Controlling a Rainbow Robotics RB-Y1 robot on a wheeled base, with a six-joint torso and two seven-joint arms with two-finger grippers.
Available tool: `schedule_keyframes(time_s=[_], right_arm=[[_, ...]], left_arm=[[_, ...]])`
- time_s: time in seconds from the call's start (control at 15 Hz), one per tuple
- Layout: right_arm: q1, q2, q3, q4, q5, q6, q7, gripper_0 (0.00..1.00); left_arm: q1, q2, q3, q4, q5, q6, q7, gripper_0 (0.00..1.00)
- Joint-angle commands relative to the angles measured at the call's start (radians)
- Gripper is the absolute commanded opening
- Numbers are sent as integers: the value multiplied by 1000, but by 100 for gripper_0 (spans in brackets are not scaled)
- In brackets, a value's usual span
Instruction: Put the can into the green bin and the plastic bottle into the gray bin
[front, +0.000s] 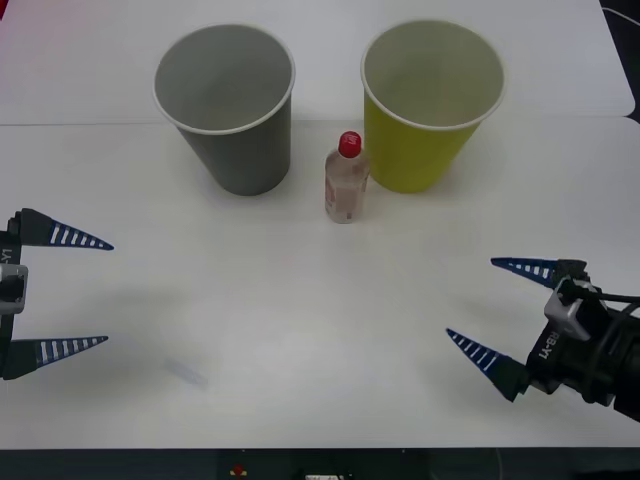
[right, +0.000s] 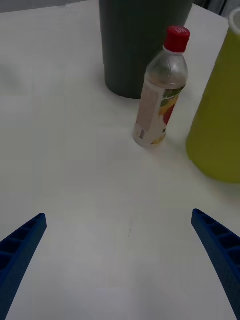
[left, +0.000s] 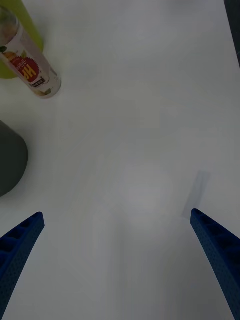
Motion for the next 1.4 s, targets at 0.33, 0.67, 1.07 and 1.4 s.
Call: schedule_keyframes(time_s=[0.33, 0.67, 1.07, 1.4], right_arm=[[-113, 75, 217, 21, -4, 200, -16, 100], [-180, 162, 352, 50, -3, 348, -24, 100], [-300, 329, 450, 181, 31, 434, -24, 100], [-392, 487, 473, 315, 56, 473, -20, 100]], left_arm=[[0, 0, 0, 0, 0, 0, 0, 100], [0, 0, 0, 0, 0, 0, 0, 100], [0, 0, 0, 0, 0, 0, 0, 100], [0, 0, 0, 0, 0, 0, 0, 100]])
